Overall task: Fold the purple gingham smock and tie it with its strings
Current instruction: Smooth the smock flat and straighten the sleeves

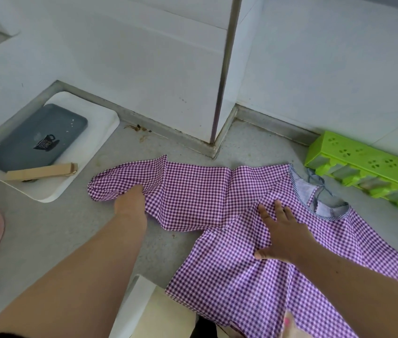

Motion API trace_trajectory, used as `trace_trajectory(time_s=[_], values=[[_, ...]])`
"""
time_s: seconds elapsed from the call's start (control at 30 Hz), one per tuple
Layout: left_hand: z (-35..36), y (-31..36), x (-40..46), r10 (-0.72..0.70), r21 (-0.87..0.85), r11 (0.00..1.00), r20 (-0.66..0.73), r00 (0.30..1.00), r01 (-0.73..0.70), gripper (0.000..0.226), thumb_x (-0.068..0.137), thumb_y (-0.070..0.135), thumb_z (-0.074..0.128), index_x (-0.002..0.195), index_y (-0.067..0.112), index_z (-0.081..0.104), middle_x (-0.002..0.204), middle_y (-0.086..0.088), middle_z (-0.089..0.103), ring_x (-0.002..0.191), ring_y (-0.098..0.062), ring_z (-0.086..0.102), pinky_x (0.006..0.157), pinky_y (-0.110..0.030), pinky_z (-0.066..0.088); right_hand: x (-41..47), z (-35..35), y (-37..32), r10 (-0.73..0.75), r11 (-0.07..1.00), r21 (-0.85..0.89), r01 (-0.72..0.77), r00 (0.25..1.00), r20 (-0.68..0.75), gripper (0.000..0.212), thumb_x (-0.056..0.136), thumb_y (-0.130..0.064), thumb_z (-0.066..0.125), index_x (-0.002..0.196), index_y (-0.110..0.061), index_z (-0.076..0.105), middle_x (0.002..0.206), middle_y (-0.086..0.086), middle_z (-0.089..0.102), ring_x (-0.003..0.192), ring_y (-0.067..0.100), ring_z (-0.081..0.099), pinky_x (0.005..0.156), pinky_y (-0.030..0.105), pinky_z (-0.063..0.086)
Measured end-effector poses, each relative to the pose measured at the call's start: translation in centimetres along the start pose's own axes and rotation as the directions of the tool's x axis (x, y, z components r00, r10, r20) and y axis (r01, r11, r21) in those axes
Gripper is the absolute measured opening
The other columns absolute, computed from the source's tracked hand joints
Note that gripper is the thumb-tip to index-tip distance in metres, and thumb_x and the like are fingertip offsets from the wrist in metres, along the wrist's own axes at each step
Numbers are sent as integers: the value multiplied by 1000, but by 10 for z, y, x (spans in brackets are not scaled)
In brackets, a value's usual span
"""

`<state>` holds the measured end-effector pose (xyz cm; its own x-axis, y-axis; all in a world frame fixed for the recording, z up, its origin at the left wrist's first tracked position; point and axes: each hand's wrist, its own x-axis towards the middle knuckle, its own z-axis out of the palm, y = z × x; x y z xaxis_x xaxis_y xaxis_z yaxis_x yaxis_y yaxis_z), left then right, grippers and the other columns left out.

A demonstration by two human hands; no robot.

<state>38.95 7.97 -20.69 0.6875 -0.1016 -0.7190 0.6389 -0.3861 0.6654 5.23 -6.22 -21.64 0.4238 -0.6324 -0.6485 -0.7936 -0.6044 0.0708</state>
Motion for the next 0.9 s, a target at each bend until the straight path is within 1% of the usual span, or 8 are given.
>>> trace_trajectory(time_s=[0.23,0.33,0.43,0.53,0.63,0.7,0.8,0.9], values=[[61,50,-85,462,69,873,198,865,-482,48,103,47,52,140,16,52,130,1,62,117,-26,62,100,-44,56,-3,-3,36,-4,992,123,19,992,-124,113,87,-66,66,164,-32,-9,172,-5,-14,160,25,11,121,51,32],[87,56,-116,671,52,693,318,670,-719,21,108,41,49,114,25,61,104,17,62,104,-12,65,92,-28,53,-14,-1,55,270,958,152,-242,941,-205,109,80,-78,63,162,-25,16,167,5,20,151,31,31,114,51,40],[106,47,-140,785,39,480,427,449,-876,28,109,34,51,117,13,68,102,14,66,89,11,55,83,-8,45,-18,4,66,392,898,252,-361,916,-84,113,75,-81,66,160,-20,23,157,8,34,142,36,40,104,54,49],[121,26,-149,854,67,136,499,151,-988,41,105,38,51,95,2,69,90,-11,70,74,-5,60,73,-25,57,-18,2,74,356,895,319,-312,930,-89,91,81,-68,72,154,-28,36,149,5,42,137,35,46,102,53,50],[136,0,-164,679,-92,-199,705,-205,-976,45,101,43,49,77,8,63,70,-6,61,62,-22,59,58,-41,54,-18,-2,92,311,866,440,-237,945,-104,66,94,-50,67,153,-35,43,151,1,51,134,28,53,108,46,45],[146,-23,-175,301,-190,-366,902,-309,-911,50,99,57,48,88,12,67,82,-6,68,76,-24,64,74,-39,58,-15,-2,108,288,829,519,-209,955,-75,49,101,-35,60,150,-29,52,146,5,59,129,28,59,105,37,45],[157,-55,-168,-242,-331,-521,941,-236,-787,75,93,76,46,146,24,52,154,0,54,139,-23,48,121,-43,34,-18,-9,129,356,679,658,-326,930,94,30,106,-11,49,132,-1,61,130,19,66,118,35,62,92,35,46],[152,-69,-141,-265,-210,-470,960,-90,-857,72,94,76,47,155,38,40,173,8,19,158,-18,15,130,-47,9,-29,-16,132,408,209,941,-265,899,162,30,106,-1,45,129,11,59,122,24,65,116,36,60,90,35,48]])
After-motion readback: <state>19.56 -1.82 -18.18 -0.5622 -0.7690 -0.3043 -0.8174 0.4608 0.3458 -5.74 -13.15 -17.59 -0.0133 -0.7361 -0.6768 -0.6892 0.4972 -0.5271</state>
